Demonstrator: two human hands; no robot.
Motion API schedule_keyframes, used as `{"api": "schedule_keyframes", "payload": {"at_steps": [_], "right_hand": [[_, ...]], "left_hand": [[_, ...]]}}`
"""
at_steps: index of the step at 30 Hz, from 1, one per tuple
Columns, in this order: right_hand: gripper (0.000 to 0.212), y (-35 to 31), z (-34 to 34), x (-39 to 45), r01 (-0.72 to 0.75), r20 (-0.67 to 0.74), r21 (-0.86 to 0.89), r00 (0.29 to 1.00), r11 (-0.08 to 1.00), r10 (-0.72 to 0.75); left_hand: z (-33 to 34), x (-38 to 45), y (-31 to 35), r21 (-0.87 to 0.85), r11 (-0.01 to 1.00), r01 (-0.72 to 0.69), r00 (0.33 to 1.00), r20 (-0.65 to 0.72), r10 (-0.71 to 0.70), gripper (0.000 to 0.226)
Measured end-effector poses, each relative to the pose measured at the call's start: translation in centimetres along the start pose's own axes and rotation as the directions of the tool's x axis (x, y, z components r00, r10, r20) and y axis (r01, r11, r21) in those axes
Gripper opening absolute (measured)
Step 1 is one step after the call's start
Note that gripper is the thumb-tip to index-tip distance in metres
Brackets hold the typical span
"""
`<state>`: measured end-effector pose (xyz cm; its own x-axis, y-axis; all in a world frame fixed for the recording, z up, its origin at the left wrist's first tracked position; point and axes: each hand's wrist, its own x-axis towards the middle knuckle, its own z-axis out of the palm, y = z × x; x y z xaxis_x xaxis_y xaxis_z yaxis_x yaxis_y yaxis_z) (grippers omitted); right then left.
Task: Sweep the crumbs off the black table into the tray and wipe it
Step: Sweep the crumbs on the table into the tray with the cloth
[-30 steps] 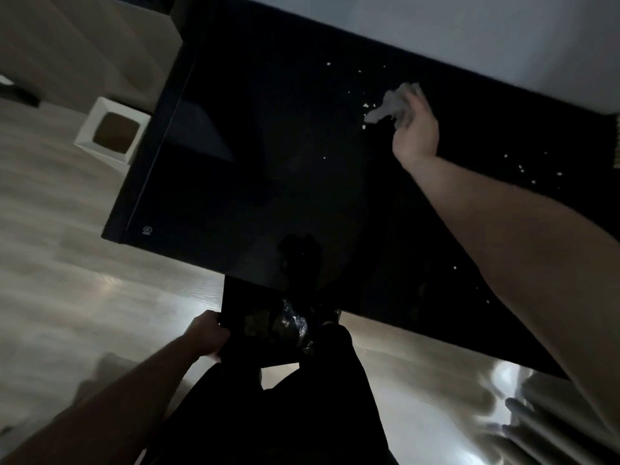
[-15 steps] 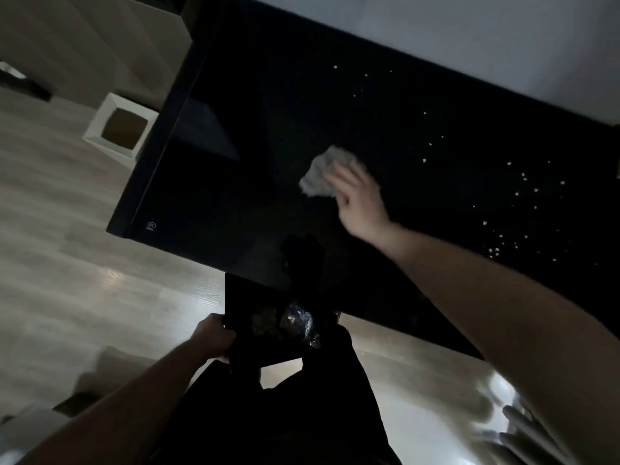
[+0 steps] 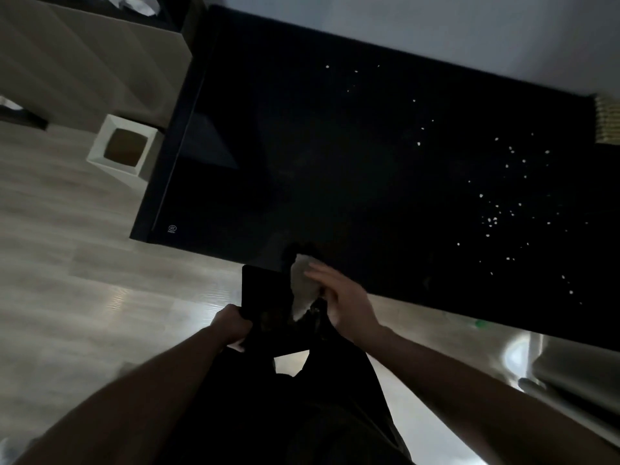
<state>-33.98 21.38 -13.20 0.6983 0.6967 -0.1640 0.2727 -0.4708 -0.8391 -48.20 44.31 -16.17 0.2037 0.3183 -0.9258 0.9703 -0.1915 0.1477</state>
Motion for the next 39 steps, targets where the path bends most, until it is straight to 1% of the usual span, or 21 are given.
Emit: {"api": "schedule_keyframes", "payload": {"at_steps": [2, 5, 7, 9, 11, 13, 14, 16, 18, 19, 21, 23, 25, 27, 29, 31, 33, 35, 37, 39], "right_hand": [[0.054, -0.1, -2.1, 2.1, -0.050, -0.117, 0.050, 0.992, 0.997, 0.056], [0.050, 0.3, -7.1, 6.7, -0.133, -0.281, 0.062, 0.948, 0.989, 0.146], [0.048, 1.6, -11.0, 10.2, -0.172, -0.389, 0.014, 0.906, 0.985, 0.164], [0.048, 3.8, -14.7, 13.7, -0.274, -0.484, -0.009, 0.843, 0.962, 0.235], [0.050, 6.0, -18.2, 16.9, -0.349, -0.548, 0.010, 0.782, 0.937, 0.297], [0.050, 8.2, -21.3, 19.6, -0.372, -0.572, 0.000, 0.761, 0.928, 0.305], [0.051, 9.3, -22.7, 20.7, -0.396, -0.570, -0.039, 0.763, 0.918, 0.305], [0.053, 11.2, -24.7, 22.9, -0.453, -0.534, -0.153, 0.786, 0.878, 0.312], [0.055, 13.0, -25.5, 24.5, -0.495, -0.442, -0.291, 0.829, 0.819, 0.344], [0.057, 13.6, -25.5, 25.1, -0.510, -0.399, -0.350, 0.840, 0.786, 0.368], [0.059, 14.1, -25.0, 25.5, -0.519, -0.374, -0.428, 0.847, 0.740, 0.378], [0.060, 13.8, -23.3, 24.4, -0.462, -0.338, -0.478, 0.882, 0.748, 0.329], [0.061, 13.3, -20.8, 21.5, -0.331, -0.276, -0.512, 0.937, 0.793, 0.213], [0.058, 12.4, -17.6, 17.9, -0.183, -0.226, -0.473, 0.971, 0.862, 0.083], [0.054, 11.1, -13.8, 13.9, -0.082, -0.190, -0.403, 0.982, 0.911, 0.004], [0.047, 8.8, -9.2, 9.6, -0.009, -0.138, -0.321, 0.990, 0.947, -0.038], [0.045, 6.4, -4.7, 5.4, 0.041, -0.078, -0.214, 0.995, 0.976, -0.059], [0.048, 3.6, -1.3, 2.2, 0.035, 0.013, -0.095, 0.999, 0.995, -0.034], [0.052, 0.9, 0.8, 0.2, -0.014, 0.090, 0.001, 0.996, 1.000, 0.014], [0.055, -1.3, 1.7, -0.4, -0.106, 0.090, 0.082, 0.991, 0.991, 0.098]], "left_hand": [[0.1, -0.2, 0.1, -0.009, 1.000, 0.006, 1.000, -0.001, -0.006, 0.030], [0.3, 0.2, 0.0, -0.021, 1.000, 0.011, 1.000, -0.003, -0.011, 0.033], [0.6, 0.6, -0.3, -0.023, 1.000, 0.013, 1.000, -0.018, -0.013, 0.036], [1.0, 0.4, 0.0, -0.030, 0.999, 0.019, 0.999, -0.025, -0.020, 0.035], [1.5, 0.4, 0.0, -0.052, 0.998, 0.034, 0.998, -0.042, -0.036, 0.038], [2.2, 0.7, 0.1, -0.056, 0.997, 0.046, 0.997, -0.056, -0.049, 0.040], [2.5, 0.8, 0.1, -0.045, 0.998, 0.052, 0.996, -0.066, -0.055, 0.039], [2.9, 1.1, 0.1, -0.049, 0.996, 0.073, 0.993, -0.085, -0.077, 0.033], [3.3, 1.5, 0.0, -0.084, 0.992, 0.089, 0.992, -0.081, -0.096, 0.036], [3.4, 1.6, 0.1, -0.101, 0.991, 0.090, 0.992, -0.079, -0.098, 0.039], [3.7, 1.5, 0.6, -0.108, 0.990, 0.089, 0.991, -0.086, -0.098, 0.038], [3.9, 1.0, 1.1, -0.108, 0.990, 0.091, 0.989, -0.109, -0.103, 0.031], [4.2, 0.7, 1.4, -0.122, 0.988, 0.095, 0.988, -0.107, -0.108, 0.030], [4.1, 0.6, 1.4, -0.131, 0.987, 0.092, 0.990, -0.096, -0.105, 0.030], [3.9, 0.3, 1.4, -0.099, 0.992, 0.083, 0.992, -0.089, -0.092, 0.026], [3.6, -0.1, 1.5, -0.054, 0.996, 0.071, 0.994, -0.082, -0.076, 0.020], [3.3, -0.3, 1.5, -0.021, 0.998, 0.053, 0.996, -0.072, -0.054, 0.011], [3.0, -0.3, 1.3, 0.006, 0.999, 0.039, 0.997, -0.066, -0.038, 0.008], [2.6, 0.1, 0.9, 0.040, 0.999, 0.029, 0.998, -0.055, -0.027, 0.007], [2.3, 0.4, 0.4, 0.052, 0.998, 0.024, 0.999, -0.048, -0.022, 0.007]]}}
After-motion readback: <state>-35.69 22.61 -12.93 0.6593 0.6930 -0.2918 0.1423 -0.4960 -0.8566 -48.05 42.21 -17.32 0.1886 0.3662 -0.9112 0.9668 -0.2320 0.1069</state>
